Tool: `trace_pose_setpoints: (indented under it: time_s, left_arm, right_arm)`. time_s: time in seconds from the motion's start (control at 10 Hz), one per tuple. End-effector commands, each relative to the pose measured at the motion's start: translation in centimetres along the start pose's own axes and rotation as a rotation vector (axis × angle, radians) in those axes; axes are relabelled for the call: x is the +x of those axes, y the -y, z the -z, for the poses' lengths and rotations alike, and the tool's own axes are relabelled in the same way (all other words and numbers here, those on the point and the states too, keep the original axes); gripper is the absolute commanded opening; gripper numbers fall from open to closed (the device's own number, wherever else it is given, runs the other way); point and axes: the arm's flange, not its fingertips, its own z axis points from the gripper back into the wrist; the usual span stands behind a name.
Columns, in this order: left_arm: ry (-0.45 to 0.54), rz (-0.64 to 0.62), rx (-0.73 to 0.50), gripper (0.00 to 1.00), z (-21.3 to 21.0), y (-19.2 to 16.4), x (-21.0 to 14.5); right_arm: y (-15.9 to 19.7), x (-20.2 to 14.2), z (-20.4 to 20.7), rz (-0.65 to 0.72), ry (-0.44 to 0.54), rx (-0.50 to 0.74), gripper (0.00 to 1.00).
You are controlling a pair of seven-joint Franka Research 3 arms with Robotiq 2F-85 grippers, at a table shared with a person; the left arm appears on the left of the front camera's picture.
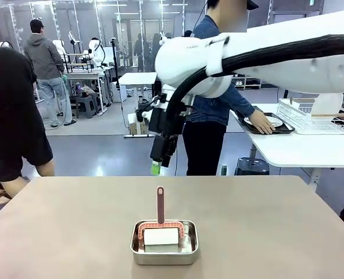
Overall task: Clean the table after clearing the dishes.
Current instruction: When the right (or left) Handle tray is removed, use the right hand (or left hand) to clean the right (or left) side of the table with the Lint Roller.
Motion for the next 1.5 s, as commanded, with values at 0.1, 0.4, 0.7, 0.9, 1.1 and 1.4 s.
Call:
trace_pose_setpoints:
  time_s: [0.1, 0.4, 0.7, 0.9, 1.1, 1.4]
  left_arm:
    - [-0.016, 0.006, 0.000, 1.00, -0.4, 0.3, -0.4]
    - [-0.016, 0.006, 0.000, 1.00, -0.4, 0.3, -0.4]
    - [-0.016, 0.006, 0.000, 1.00, -0.4, 0.3, -0.4]
    - [-0.016, 0.006, 0.000, 1.00, -0.4, 0.3, -0.4]
    - [-0.016, 0.006, 0.000, 1.00, -0.4, 0.3, -0.4]
    - [-0.016, 0.006, 0.000, 1.00, -0.4, 0.3, -0.4]
  right_arm:
    - [0.9, 2.2, 0.8, -0.178, -0.149, -0.068, 1.00]
    - [0.6, 1.3, 1.3, -0.115, -0.116, -0.032, 1.00]
    - [0.6, 1.3, 1.3, -0.115, -0.116, -0.032, 1.00]
    - [2.2, 2.1, 2.0, -0.184, -0.139, -0.053, 1.00]
    - [3.6, 3.9, 2.5, -0.282, -0.136, -0.103, 1.00]
    - [5.8, 4.3, 4.1, -0.325, -0.137, -0.009, 1.00]
